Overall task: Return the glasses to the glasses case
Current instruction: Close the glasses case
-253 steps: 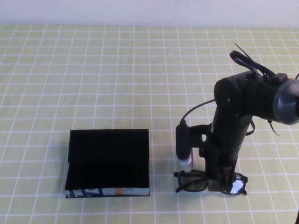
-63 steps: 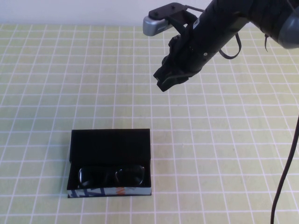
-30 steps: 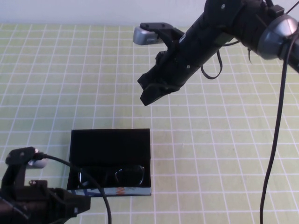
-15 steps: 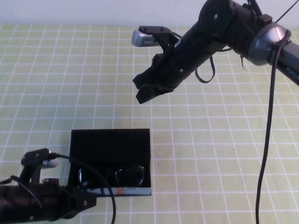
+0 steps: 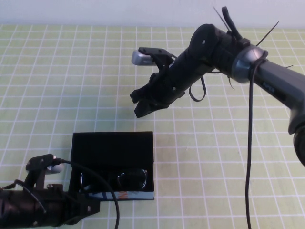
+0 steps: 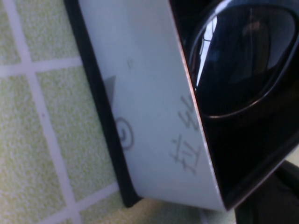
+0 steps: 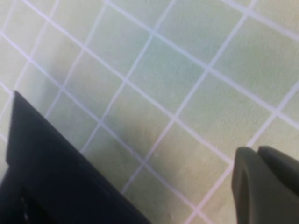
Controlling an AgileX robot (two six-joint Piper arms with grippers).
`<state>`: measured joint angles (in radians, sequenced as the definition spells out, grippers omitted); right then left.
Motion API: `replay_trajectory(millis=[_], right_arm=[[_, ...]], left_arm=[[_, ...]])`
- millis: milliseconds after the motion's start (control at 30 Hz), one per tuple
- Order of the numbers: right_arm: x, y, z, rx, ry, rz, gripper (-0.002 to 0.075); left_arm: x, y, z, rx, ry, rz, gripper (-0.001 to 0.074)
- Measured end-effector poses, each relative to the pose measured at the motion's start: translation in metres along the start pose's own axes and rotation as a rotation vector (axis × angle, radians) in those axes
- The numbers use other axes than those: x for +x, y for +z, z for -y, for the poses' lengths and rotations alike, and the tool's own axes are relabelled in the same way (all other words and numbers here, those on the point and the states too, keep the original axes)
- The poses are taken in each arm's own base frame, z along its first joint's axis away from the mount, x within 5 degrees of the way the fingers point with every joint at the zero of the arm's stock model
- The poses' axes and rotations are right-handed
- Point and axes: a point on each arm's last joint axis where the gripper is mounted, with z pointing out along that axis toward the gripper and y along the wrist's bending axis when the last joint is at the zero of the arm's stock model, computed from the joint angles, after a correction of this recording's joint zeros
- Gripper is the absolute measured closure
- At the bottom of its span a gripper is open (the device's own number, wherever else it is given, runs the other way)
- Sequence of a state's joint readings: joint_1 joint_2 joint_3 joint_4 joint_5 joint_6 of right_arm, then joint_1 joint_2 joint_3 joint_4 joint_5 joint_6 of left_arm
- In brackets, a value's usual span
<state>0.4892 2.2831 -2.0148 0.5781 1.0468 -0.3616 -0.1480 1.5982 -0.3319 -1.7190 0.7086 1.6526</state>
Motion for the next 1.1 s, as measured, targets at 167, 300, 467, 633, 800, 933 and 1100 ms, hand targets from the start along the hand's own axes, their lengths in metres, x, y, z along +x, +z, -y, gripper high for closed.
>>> replay_trajectory(millis=[167, 300, 467, 633, 800, 933, 1100], right_arm=[[0.003, 0.014, 0.007, -0.026, 0.023, -0.071, 0.0737], [0.006, 0.022, 0.01, -0.047, 0.045, -0.131, 0.0737], [0.009, 0.025, 0.011, -0.051, 0.057, -0.164, 0.0737], [0.01, 0.025, 0.009, -0.054, 0.055, -0.168, 0.0737], [0.011, 0.032, -0.002, -0.062, 0.05, -0.182, 0.0737], [0.012, 0.029, -0.017, -0.067, 0.031, -0.187, 0.0737], [0.017, 0.013, -0.033, -0.065, 0.013, -0.188, 0.0737]], left_arm=[[0.0, 0.0, 0.0, 0.0, 0.0, 0.0, 0.0737], [0.0, 0.0, 0.0, 0.0, 0.002, 0.0, 0.0737], [0.0, 0.0, 0.0, 0.0, 0.008, 0.0, 0.0737], [0.0, 0.0, 0.0, 0.0, 0.015, 0.0, 0.0737], [0.0, 0.0, 0.0, 0.0, 0.017, 0.0, 0.0737], [0.0, 0.0, 0.0, 0.0, 0.017, 0.0, 0.0737], [0.0, 0.0, 0.0, 0.0, 0.017, 0.0, 0.0737]])
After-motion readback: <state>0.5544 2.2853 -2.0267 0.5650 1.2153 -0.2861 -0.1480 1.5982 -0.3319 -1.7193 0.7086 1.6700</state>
